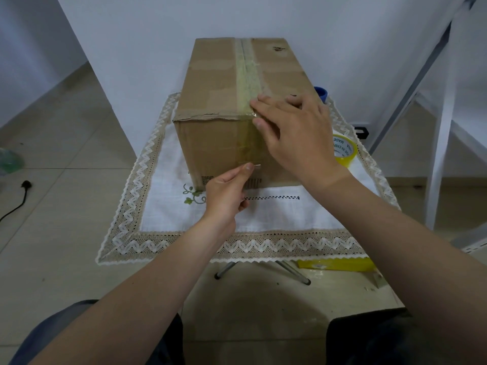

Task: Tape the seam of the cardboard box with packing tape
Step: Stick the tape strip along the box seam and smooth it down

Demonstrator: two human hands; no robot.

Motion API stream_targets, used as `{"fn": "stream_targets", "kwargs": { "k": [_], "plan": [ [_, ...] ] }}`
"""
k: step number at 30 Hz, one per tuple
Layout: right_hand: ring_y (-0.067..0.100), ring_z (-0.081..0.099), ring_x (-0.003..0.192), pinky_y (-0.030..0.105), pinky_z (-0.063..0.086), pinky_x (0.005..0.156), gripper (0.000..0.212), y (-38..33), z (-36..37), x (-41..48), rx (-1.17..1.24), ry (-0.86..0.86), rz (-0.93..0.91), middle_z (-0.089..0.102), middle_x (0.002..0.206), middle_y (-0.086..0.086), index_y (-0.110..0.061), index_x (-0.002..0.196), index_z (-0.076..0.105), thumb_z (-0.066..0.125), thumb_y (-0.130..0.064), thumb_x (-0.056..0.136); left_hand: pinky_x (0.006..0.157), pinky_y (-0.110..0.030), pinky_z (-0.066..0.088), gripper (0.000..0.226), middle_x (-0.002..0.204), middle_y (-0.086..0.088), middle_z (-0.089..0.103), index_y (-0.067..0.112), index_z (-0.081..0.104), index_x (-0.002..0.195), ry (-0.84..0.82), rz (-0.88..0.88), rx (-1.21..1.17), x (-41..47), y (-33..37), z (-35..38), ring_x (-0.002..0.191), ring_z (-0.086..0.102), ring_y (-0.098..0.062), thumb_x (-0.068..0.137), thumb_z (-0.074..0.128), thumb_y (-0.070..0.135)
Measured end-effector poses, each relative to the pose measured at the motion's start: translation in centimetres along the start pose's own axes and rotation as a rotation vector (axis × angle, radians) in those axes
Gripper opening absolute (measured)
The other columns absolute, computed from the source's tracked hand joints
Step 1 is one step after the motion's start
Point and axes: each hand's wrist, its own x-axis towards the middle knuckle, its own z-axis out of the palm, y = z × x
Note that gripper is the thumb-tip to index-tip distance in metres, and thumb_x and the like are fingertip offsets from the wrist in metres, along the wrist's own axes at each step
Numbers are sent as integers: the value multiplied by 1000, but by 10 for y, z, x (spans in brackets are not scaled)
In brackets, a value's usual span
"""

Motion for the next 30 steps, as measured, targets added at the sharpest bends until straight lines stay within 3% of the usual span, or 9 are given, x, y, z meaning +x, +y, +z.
{"fn": "stream_targets", "kwargs": {
  "k": [4, 8, 11, 17, 20, 23, 30],
  "plan": [
    [26, 58, 113, 48, 41, 98, 34, -1, 1, 4, 41, 31, 36, 69, 130, -25, -46, 128, 68, 49, -55, 101, 61, -28, 49, 23, 114, 12, 78, 26, 82, 109, 7, -12, 0, -2, 2, 1, 70, 53, -8, 89, 80, 37],
    [30, 59, 117, 51, 39, 101, 38, 3, 4, 0, 44, 27, 0, 67, 135, -22, -43, 133, 66, 55, -53, 98, 65, -31, 48, 7, 107, 15, 78, 32, 81, 96, 1, -13, 1, -3, 2, 0, 63, 51, -6, 90, 80, 34],
    [33, 57, 120, 52, 39, 101, 47, 8, 4, -2, 0, -8, -48, 62, 142, -21, -41, 140, 60, 61, -52, 94, 64, -30, 48, 8, 96, 18, 79, 32, 81, 97, 0, -10, 0, -3, 2, -1, 64, 49, -7, 90, 80, 34],
    [35, 51, 131, 51, 35, 109, 64, 9, 4, -9, -78, -81, -73, 52, 154, -16, -37, 150, 49, 69, -50, 91, 61, -28, 48, 14, 102, 13, 78, 29, 82, 103, -2, -10, 3, -4, 3, -2, 69, 49, -10, 90, 80, 34],
    [29, 50, 127, 44, 31, 107, 48, 12, 3, -5, 13, -70, -48, 54, 150, -22, -43, 146, 53, 56, -52, 99, 60, -27, 48, 17, 97, 13, 78, 29, 82, 105, -2, -12, 9, -5, 3, -2, 69, 47, -10, 89, 81, 34],
    [20, 47, 122, 31, 23, 97, 36, 18, 1, 4, 186, -85, 50, 59, 142, -29, -49, 136, 61, 49, -54, 103, 60, -27, 49, 17, 89, 10, 74, 29, 81, 106, -8, -10, 19, -5, 3, -2, 62, 45, -9, 89, 80, 33],
    [25, 50, 123, 28, 19, 96, 47, 22, 2, 1, 146, -83, -15, 58, 145, -23, -44, 141, 59, 63, -53, 95, 59, -27, 49, 9, 81, 9, 69, 32, 81, 98, -8, -8, 20, -3, 3, -2, 57, 44, -8, 89, 81, 33]
  ]
}}
